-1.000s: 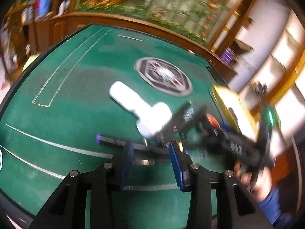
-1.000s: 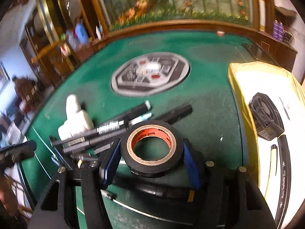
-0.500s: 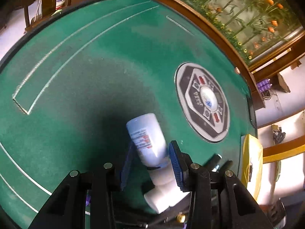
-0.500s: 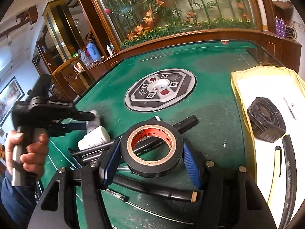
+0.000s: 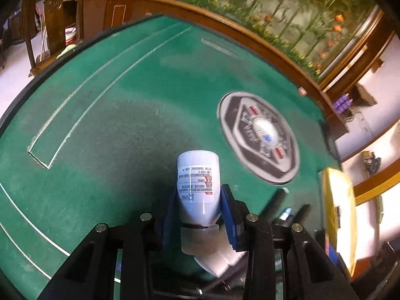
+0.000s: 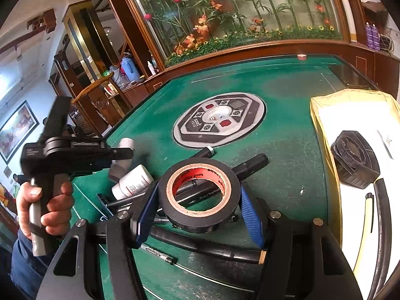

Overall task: Organize rigid objects
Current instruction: 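Grasp the black tape roll with the right tool while the left tool lifts the bottle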

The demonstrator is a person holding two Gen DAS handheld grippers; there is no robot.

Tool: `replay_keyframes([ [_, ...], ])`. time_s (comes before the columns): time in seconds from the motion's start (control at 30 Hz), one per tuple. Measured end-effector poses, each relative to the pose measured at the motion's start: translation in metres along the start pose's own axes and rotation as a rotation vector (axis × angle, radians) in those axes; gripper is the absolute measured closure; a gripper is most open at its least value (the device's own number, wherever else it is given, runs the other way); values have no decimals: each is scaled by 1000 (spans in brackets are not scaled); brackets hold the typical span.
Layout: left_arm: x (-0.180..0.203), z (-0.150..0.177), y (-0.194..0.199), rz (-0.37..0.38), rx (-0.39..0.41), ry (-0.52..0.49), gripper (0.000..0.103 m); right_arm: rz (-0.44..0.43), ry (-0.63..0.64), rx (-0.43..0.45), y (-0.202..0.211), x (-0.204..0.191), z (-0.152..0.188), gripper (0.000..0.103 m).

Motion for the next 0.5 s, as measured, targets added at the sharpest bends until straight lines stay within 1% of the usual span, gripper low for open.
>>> replay_keyframes([
  [0.1, 4, 4, 18, 34, 39, -17, 67, -12, 8, 12, 2, -2, -1, 41],
  [0.17, 7, 9, 29, 70, 53, -24, 67, -19, 15, 21, 3, -4, -2, 41],
  [0.4, 21, 26, 51, 145, 59, -63, 67, -33, 26, 51, 8, -8, -3, 41],
  [0.5, 31, 32, 57, 163, 65, -93, 67, -32, 24, 67, 11, -8, -4, 41],
])
Point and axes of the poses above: each gripper's, at about its wrist camera, not at the fingertips, and y roughly against the way its jaws point, x to its right, z to its underside, the point moved 3 cm from there along -y, roughly the way its jaws point, and after that the axes turned 4 degrees about y, right-handed, at the moved point
